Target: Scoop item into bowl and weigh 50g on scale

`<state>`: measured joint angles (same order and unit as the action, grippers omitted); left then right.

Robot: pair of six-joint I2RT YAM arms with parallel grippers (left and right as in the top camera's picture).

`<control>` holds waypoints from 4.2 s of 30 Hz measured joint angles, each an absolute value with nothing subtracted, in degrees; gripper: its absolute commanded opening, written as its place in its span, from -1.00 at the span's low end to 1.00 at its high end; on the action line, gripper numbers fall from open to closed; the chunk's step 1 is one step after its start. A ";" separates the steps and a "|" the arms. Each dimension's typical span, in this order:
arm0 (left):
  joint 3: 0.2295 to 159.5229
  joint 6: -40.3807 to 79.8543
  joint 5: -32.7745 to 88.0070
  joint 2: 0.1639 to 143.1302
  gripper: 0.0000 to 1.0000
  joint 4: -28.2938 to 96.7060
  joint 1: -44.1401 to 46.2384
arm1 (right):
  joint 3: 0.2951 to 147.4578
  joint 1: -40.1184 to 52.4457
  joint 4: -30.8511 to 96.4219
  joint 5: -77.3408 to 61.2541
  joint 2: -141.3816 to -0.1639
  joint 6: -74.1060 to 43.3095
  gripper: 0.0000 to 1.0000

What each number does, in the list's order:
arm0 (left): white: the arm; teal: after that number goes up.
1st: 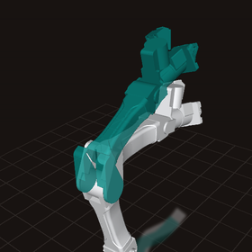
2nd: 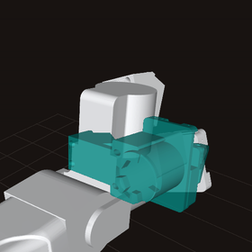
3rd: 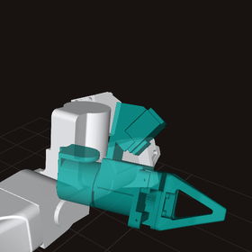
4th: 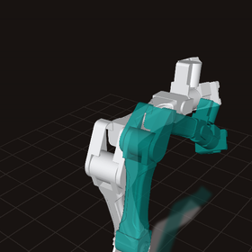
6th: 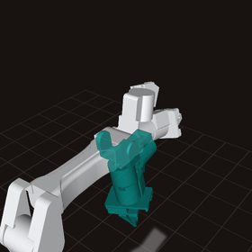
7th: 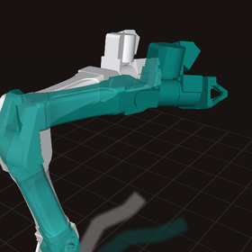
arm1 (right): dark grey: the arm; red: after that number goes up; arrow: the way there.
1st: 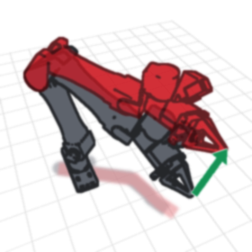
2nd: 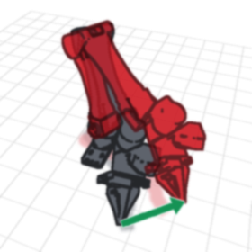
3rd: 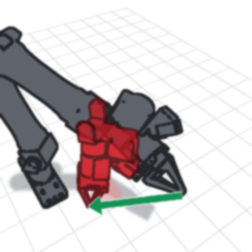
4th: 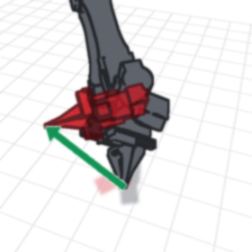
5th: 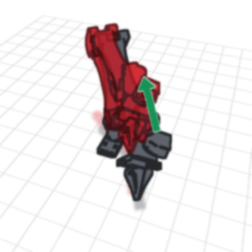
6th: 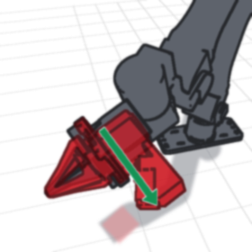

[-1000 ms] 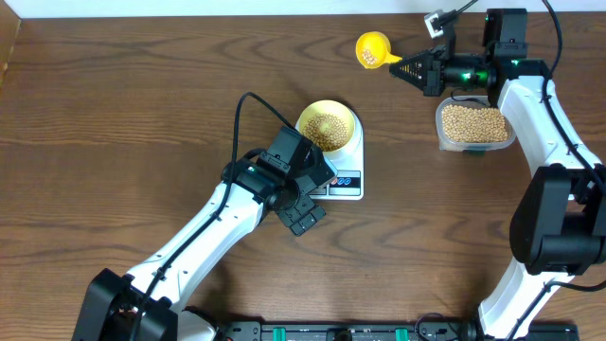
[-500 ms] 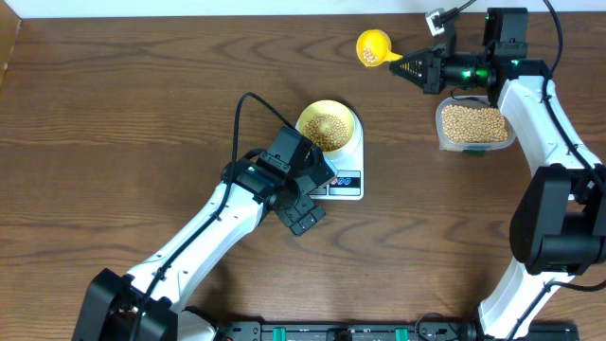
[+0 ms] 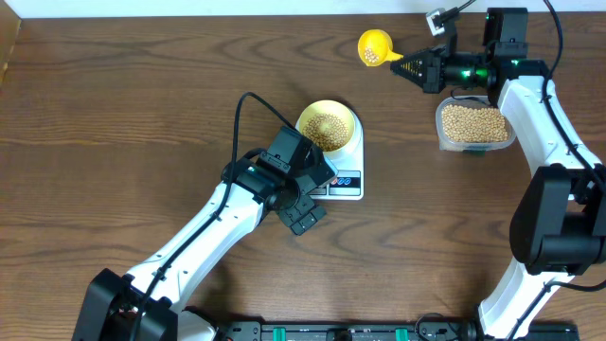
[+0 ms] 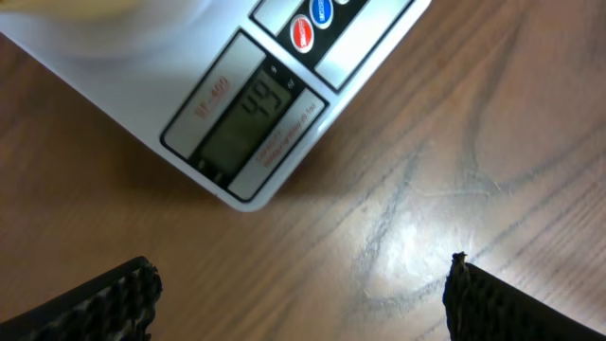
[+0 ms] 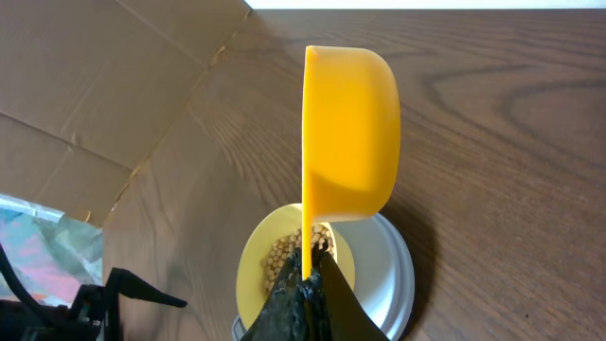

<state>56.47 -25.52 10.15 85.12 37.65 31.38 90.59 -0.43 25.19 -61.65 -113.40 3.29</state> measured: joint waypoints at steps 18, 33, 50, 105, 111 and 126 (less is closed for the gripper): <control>63.46 -7.33 9.74 85.12 0.96 25.93 8.71 | 90.59 -0.43 24.10 -59.13 -113.40 3.11 -0.99; 63.64 -2.72 16.64 85.12 0.96 23.44 0.97 | 90.59 -0.40 23.97 -59.09 -113.40 2.85 -0.98; 63.64 -2.72 7.77 85.12 0.96 23.14 0.97 | 90.59 -0.40 23.73 -58.98 -113.40 2.50 -0.98; 63.66 -2.79 4.56 88.77 0.96 16.32 -9.74 | 90.59 -0.40 19.03 -80.86 -113.40 -3.40 -0.98; 63.66 -2.81 17.10 88.77 0.96 23.83 -6.85 | 90.59 -0.40 19.03 -81.23 -113.40 -2.87 -0.98; 63.66 -7.16 20.56 88.77 0.96 46.39 15.66 | 90.59 -0.40 19.05 -80.73 -113.40 -0.82 -0.98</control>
